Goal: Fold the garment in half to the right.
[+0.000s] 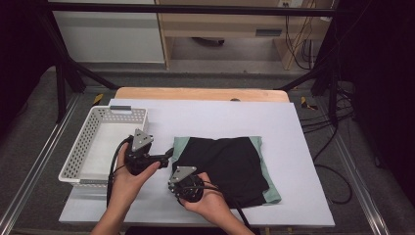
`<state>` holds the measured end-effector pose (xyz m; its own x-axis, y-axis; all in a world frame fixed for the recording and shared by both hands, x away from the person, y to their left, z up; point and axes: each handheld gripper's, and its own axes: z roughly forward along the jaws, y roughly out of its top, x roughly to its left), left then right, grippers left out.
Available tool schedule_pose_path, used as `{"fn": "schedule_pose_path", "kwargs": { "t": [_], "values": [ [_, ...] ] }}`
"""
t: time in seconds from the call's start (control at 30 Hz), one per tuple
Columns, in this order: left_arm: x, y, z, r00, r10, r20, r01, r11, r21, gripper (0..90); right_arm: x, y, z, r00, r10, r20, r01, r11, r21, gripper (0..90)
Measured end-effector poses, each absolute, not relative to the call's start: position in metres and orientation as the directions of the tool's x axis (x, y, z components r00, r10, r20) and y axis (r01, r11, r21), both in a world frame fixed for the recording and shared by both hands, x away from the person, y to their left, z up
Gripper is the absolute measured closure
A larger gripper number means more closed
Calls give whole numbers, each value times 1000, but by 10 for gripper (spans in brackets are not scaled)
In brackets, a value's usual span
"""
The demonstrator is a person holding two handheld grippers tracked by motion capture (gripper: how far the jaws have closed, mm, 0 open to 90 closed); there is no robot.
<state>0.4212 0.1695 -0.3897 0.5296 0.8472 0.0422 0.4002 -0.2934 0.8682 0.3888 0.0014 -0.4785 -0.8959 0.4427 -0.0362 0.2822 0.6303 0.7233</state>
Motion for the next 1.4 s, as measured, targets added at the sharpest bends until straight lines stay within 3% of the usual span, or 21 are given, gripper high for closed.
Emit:
{"fn": "schedule_pose_path", "kwargs": {
  "t": [0.13,0.23,0.47,0.57,0.9,1.23,1.4],
  "values": [
    [430,165,-391,522,853,26,404,-274,873,145,386,0,-482,-893,446,-56,261,617,742,816],
    [440,161,-390,486,871,75,376,-286,882,147,385,0,-483,-892,447,-64,253,612,749,816],
    [483,144,-403,521,854,-2,428,-260,865,156,385,-1,-483,-892,450,-51,262,605,752,815],
    [491,140,-418,521,853,6,455,-284,844,156,385,-2,-484,-891,450,-63,251,602,758,816],
    [493,140,-455,546,835,-65,517,-274,811,188,384,-1,-484,-890,451,-63,252,603,757,814],
    [482,144,-469,566,821,-82,547,-299,782,172,385,-2,-484,-893,446,-66,246,604,758,811],
    [479,139,-474,613,781,-115,554,-321,768,235,387,-3,-485,-891,453,-32,271,587,763,810]
  ]
}}
